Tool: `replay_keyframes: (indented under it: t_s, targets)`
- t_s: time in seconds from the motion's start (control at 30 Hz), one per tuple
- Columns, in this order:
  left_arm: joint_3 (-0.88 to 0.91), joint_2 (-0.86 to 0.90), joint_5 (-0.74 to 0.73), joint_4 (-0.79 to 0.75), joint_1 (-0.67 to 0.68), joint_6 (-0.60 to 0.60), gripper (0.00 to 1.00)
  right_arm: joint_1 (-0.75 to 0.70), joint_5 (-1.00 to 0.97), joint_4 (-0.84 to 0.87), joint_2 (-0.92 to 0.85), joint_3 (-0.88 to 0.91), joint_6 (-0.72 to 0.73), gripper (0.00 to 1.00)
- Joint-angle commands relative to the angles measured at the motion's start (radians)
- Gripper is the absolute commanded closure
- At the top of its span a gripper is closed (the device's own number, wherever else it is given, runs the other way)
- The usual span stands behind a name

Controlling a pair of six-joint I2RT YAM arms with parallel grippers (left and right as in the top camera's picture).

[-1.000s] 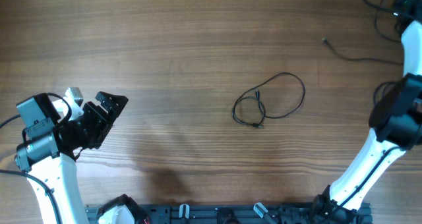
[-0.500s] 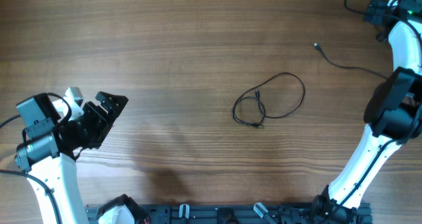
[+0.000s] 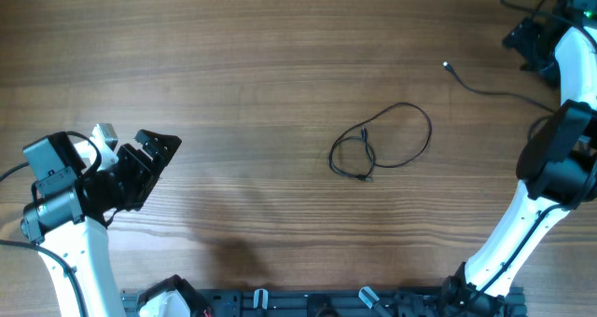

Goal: Untangle cables

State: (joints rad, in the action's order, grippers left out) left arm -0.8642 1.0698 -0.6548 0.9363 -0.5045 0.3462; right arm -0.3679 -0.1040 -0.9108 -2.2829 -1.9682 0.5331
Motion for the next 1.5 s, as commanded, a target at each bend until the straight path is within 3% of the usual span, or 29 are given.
replay_keyframes:
  t_s: [0.0, 0.07, 0.23, 0.43, 0.5, 0.53, 0.73, 0.93, 1.1, 1.27, 1.47]
  targets:
    - [-0.005, 0.004, 0.002, 0.0, -0.003, 0.005, 0.0, 0.007, 0.008, -0.073, 0.025, 0.027, 0.332, 0.0]
    - [-0.005, 0.004, 0.002, 0.0, -0.003, 0.005, 0.0, 0.007, 0.009, -0.074, 0.024, 0.062, 0.363, 0.01]
    - [-0.005, 0.004, 0.002, 0.0, -0.003, 0.005, 0.0, 0.007, 0.009, -0.013, 0.024, 0.174, 0.358, 0.18]
    - [-0.005, 0.004, 0.002, 0.0, -0.003, 0.005, 0.0, 0.007, 0.009, 0.112, 0.024, 0.269, 0.356, 0.51]
    - [-0.005, 0.004, 0.002, 0.0, -0.003, 0.005, 0.0, 0.007, 0.009, 0.136, 0.024, 0.275, 0.355, 0.84]
    - [-0.005, 0.004, 0.002, 0.0, -0.003, 0.005, 0.0, 0.007, 0.013, 0.154, 0.024, 0.275, 0.352, 0.96]
    - [-0.005, 0.004, 0.002, 0.0, -0.003, 0.005, 0.0, 0.006, 0.344, 0.364, 0.059, 0.231, 0.004, 0.96]
    - [-0.005, 0.004, 0.002, 0.0, -0.003, 0.005, 0.0, 0.002, 0.386, 0.546, 0.179, 0.19, -0.021, 0.96]
    - [-0.005, 0.004, 0.002, 0.0, -0.003, 0.005, 0.0, -0.006, 0.147, 0.737, 0.246, 0.19, -0.021, 0.96]
    - [-0.005, 0.004, 0.002, 0.0, -0.003, 0.005, 0.0, -0.008, -0.14, 0.77, 0.222, 0.19, -0.021, 0.96]
    - [-0.005, 0.004, 0.002, 0.0, -0.003, 0.005, 0.0, -0.023, -0.183, 0.822, 0.113, 0.19, -0.039, 0.96]
